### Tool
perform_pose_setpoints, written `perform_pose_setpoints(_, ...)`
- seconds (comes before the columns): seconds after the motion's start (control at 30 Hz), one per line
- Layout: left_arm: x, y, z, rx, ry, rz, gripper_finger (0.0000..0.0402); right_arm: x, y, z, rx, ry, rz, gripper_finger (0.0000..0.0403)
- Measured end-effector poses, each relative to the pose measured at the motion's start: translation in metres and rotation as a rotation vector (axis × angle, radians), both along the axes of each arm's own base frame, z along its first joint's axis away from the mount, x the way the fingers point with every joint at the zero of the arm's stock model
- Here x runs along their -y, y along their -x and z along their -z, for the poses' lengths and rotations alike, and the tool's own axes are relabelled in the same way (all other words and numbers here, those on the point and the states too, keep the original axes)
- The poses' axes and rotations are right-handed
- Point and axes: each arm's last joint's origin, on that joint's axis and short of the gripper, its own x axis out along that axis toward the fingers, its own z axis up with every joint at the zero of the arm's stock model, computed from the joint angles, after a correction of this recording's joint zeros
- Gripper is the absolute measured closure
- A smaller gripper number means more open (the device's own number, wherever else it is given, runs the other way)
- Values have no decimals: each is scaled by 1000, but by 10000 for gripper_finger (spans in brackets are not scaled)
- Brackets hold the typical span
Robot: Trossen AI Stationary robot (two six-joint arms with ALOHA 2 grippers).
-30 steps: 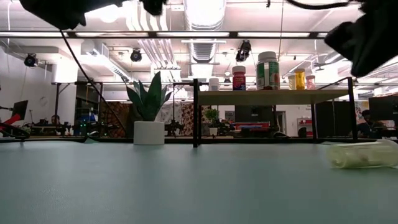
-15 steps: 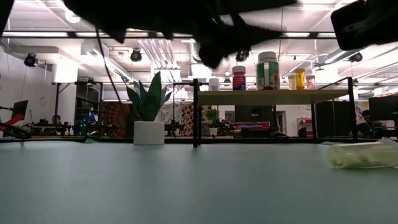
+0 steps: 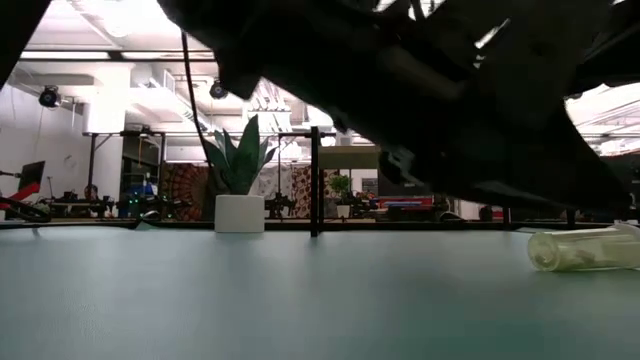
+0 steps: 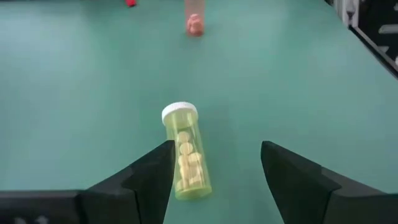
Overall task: Pick and place medicine bottles onto shelf by color
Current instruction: Put the light yellow pill bottle on the shelf
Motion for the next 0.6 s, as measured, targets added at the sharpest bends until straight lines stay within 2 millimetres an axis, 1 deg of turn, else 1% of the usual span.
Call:
perform_pose_setpoints(0.23, 0, -8, 17, 71, 31, -25, 180, 0, 0, -1, 7, -5, 0, 390)
perform_pose_setpoints(0.37, -2, -9, 28, 56, 66, -58, 180, -1, -1, -1, 13, -10, 0, 390)
perform_pose_setpoints(0.5, -2, -9, 29, 55, 82, -69, 181, -1, -1, -2, 17, -15, 0, 390)
perform_pose_setpoints(0.6, -3, -9, 30, 51, 83, -70, 195, -1, -1, -2, 17, -15, 0, 390)
